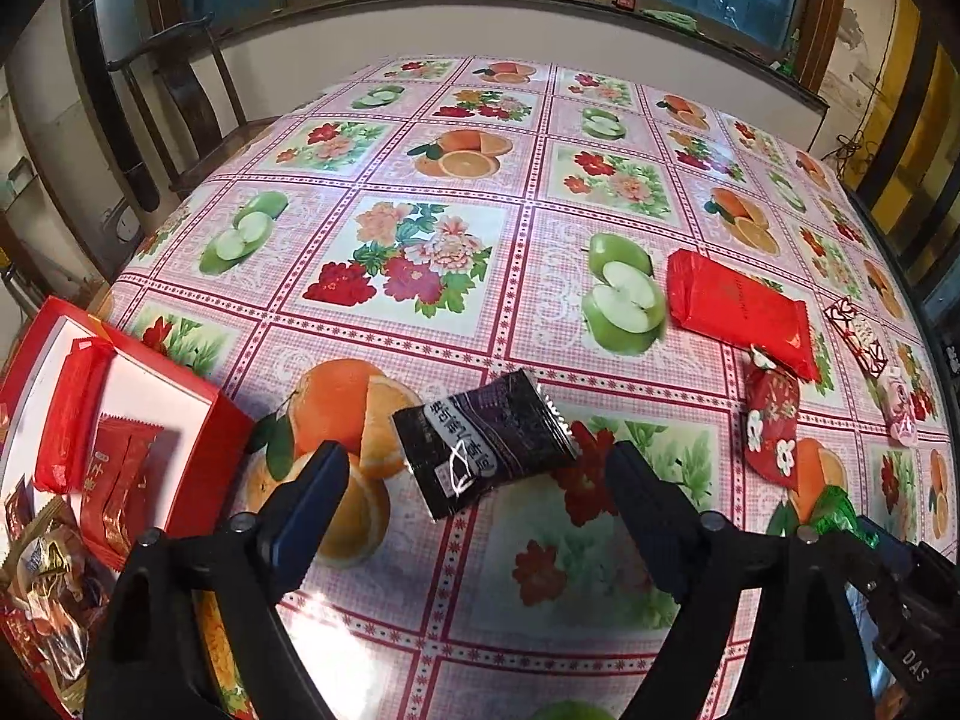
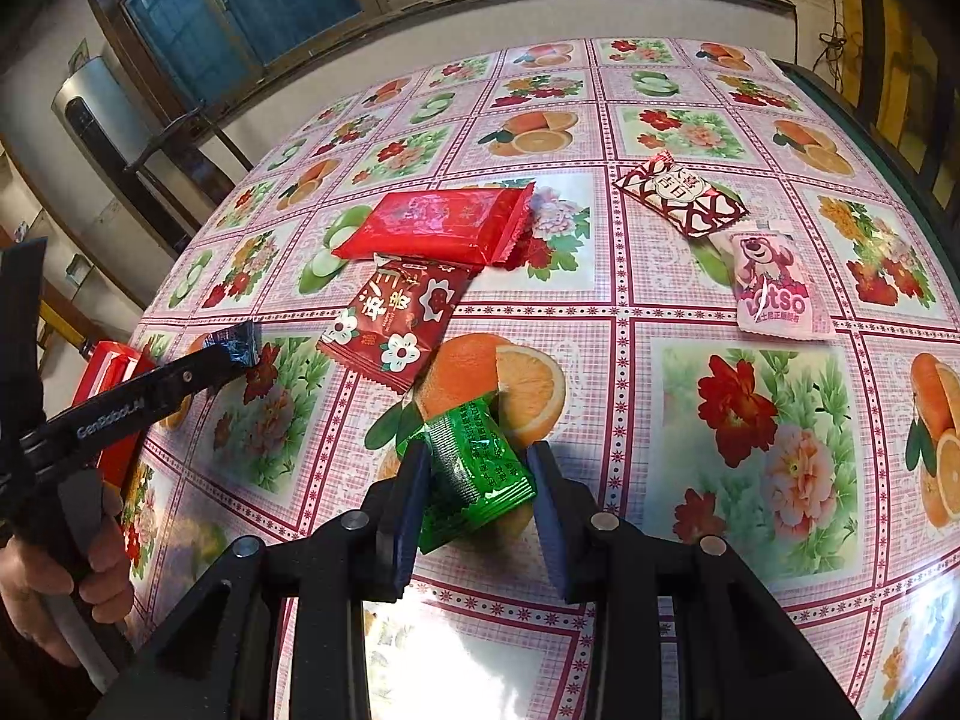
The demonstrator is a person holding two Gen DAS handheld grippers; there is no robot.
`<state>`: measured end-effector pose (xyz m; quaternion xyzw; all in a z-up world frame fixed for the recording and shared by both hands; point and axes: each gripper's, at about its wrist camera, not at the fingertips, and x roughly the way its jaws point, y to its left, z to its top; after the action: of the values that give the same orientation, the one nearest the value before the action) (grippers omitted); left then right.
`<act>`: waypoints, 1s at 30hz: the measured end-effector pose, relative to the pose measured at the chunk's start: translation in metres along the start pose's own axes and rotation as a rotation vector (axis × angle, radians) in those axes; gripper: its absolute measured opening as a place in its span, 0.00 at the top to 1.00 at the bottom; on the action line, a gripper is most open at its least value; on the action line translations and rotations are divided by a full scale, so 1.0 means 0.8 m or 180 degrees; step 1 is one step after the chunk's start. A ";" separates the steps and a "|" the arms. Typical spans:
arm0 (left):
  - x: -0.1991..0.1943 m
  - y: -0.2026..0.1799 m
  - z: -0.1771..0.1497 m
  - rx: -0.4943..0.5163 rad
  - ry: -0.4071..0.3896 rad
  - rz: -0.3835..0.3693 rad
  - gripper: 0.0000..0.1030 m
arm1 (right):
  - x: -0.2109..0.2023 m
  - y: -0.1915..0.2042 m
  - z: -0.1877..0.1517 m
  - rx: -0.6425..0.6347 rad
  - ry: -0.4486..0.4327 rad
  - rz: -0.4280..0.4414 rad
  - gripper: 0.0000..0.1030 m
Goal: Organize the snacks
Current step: 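Grasp the dark purple packet with the left gripper while right holds the green packet, then carry green and dark purple packets into the red box and open both grippers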
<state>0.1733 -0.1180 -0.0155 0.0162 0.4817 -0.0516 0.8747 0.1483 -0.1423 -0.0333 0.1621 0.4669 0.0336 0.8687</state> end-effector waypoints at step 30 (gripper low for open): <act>0.001 -0.038 -0.022 0.2052 0.0108 -0.0338 0.53 | -0.004 -0.017 0.005 0.0247 -0.0025 -0.0002 0.65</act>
<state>0.1558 -0.1466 -0.0252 0.2680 0.4553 -0.2467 0.8124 0.1484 -0.1569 -0.0328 0.1957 0.4645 0.0145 0.8635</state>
